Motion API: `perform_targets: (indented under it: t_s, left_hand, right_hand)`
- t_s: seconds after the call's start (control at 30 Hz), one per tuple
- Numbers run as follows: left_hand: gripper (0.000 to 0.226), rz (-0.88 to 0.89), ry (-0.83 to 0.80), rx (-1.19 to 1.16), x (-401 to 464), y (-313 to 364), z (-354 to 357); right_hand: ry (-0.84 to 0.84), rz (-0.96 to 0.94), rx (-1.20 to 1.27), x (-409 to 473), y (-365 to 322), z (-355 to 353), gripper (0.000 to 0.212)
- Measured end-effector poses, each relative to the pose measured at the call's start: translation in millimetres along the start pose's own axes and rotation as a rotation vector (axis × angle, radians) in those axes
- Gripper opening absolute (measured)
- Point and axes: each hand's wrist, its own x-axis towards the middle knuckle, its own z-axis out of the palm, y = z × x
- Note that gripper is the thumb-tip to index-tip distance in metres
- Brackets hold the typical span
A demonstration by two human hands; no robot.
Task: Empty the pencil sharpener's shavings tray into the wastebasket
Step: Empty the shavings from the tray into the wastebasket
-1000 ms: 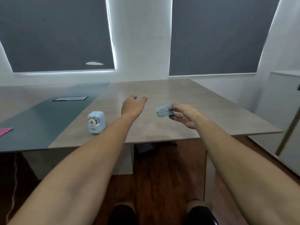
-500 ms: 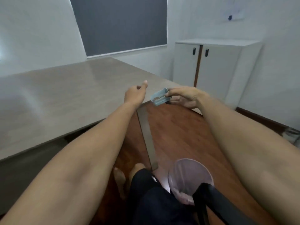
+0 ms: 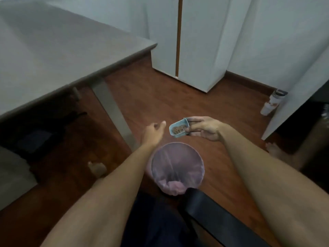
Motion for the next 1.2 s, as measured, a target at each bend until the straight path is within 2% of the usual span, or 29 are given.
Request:
perform_targets:
  t_s: [0.1,0.27,0.4,0.5,0.67,0.87,1.2]
  left_hand:
    - [0.064,-0.133,-0.054,0.011,12.1,-43.8,38.3]
    - [0.064,-0.196,-0.098,0.165,21.7,-101.4,75.4]
    - [0.065,-0.347,-0.083,0.172,26.6,-133.0,94.7]
    - [0.061,-0.433,-0.077,0.111,31.9,-150.2,101.2]
    - [0.046,-0.465,-0.013,0.019,28.4,-162.1,104.3]
    - [0.035,-0.439,0.039,-0.040,24.9,-166.7,99.5]
    - [0.038,-0.446,0.034,-0.032,26.6,-170.4,99.0]
  right_hand:
    - [0.037,0.089,0.008,26.9,49.8,-12.9,0.052]
    - [0.174,0.211,-0.044,61.7,110.0,-22.1,0.049]
    - [0.281,0.265,-0.209,85.2,139.3,-19.3,0.045]
    - [0.324,0.270,-0.383,105.5,157.6,-16.3,0.052]
    - [0.286,0.221,-0.924,130.0,173.5,-12.8,0.061]
    - [0.148,0.119,-1.367,141.4,188.6,7.3,0.069]
    - [0.086,-0.011,-1.562,147.7,190.2,18.6,0.061]
